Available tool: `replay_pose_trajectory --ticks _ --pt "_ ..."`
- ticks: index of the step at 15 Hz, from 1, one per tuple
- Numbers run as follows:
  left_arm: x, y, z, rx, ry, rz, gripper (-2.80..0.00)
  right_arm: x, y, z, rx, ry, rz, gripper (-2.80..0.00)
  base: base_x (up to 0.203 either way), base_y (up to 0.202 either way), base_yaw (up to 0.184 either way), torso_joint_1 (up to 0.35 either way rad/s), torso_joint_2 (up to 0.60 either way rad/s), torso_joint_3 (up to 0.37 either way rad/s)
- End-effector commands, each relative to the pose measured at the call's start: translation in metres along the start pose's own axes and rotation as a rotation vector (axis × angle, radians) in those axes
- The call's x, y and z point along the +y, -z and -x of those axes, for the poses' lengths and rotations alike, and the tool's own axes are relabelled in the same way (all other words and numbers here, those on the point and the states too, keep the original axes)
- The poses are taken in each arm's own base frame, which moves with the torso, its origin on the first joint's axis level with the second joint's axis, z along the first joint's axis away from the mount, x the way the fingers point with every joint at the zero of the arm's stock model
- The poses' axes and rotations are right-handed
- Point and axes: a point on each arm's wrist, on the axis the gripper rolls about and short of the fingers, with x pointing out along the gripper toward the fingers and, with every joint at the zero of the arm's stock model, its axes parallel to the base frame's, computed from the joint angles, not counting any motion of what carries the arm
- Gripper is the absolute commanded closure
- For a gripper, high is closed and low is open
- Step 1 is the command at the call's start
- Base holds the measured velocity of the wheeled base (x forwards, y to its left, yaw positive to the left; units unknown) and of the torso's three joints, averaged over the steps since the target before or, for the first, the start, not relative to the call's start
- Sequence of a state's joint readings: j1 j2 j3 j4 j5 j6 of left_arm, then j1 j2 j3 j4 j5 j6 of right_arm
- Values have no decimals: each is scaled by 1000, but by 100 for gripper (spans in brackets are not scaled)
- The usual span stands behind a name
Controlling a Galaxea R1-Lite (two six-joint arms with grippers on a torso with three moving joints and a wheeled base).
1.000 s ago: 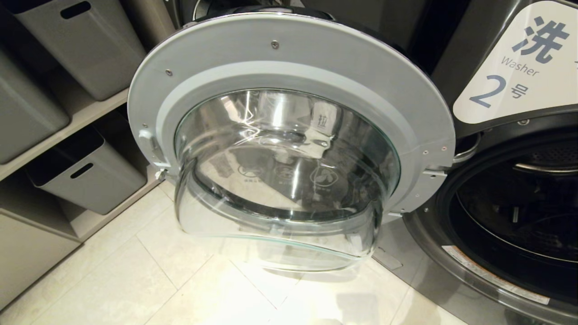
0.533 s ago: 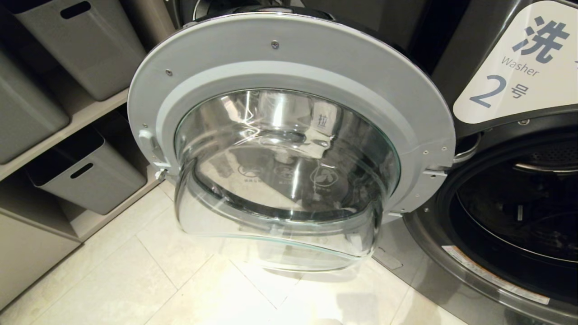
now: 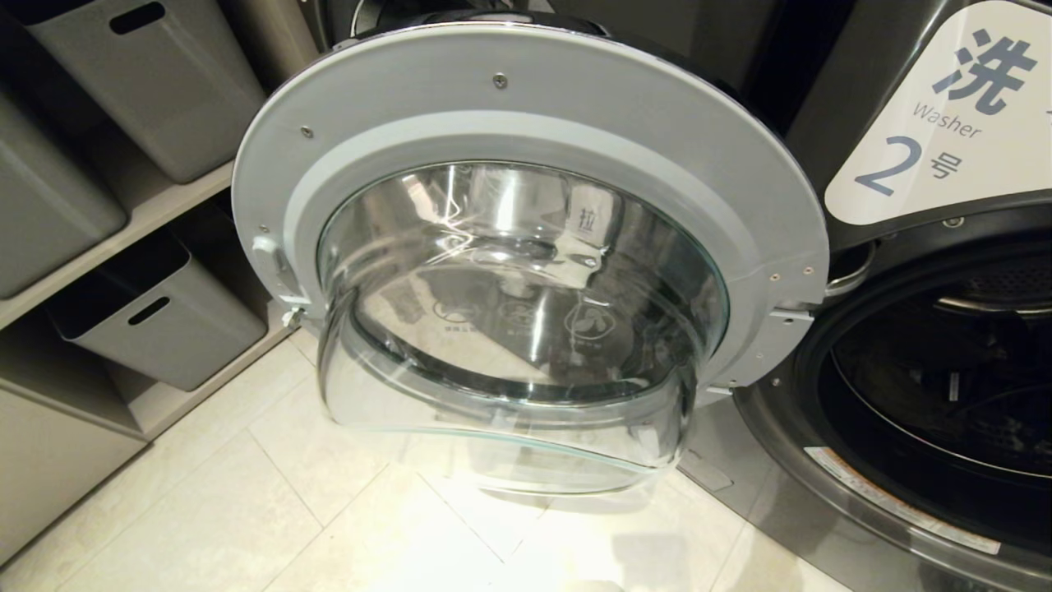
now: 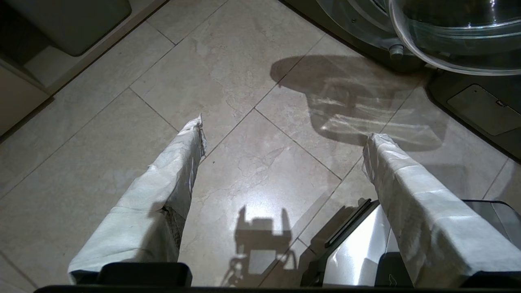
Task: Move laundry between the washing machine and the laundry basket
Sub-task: Pick a cloth and place it into the basket
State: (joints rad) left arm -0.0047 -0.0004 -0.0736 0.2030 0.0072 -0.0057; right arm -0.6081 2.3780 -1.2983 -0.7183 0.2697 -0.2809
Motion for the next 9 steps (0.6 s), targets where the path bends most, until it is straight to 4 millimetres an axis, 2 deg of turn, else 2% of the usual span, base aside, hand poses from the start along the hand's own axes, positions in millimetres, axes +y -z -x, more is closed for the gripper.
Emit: replay_pose_trajectory --ticks 1,3,4,7,9 --pt "0 0 0 -2 -1 0 -280 3 3 5 14 -11 -4 -280 0 0 0 0 0 0" --pt "0 0 0 -2 -2 1 -280 12 21 12 71 -66 -20 -280 0 0 0 0 0 0" --pt "0 0 0 0 -1 0 -280 15 24 17 75 -112 -15 -280 0 0 0 0 0 0" --pt "0 0 0 -1 -1 0 -280 13 14 25 45 -172 20 -280 0 0 0 0 0 0" --pt "0 0 0 -1 -1 0 -280 23 12 22 54 -205 22 -280 0 0 0 0 0 0"
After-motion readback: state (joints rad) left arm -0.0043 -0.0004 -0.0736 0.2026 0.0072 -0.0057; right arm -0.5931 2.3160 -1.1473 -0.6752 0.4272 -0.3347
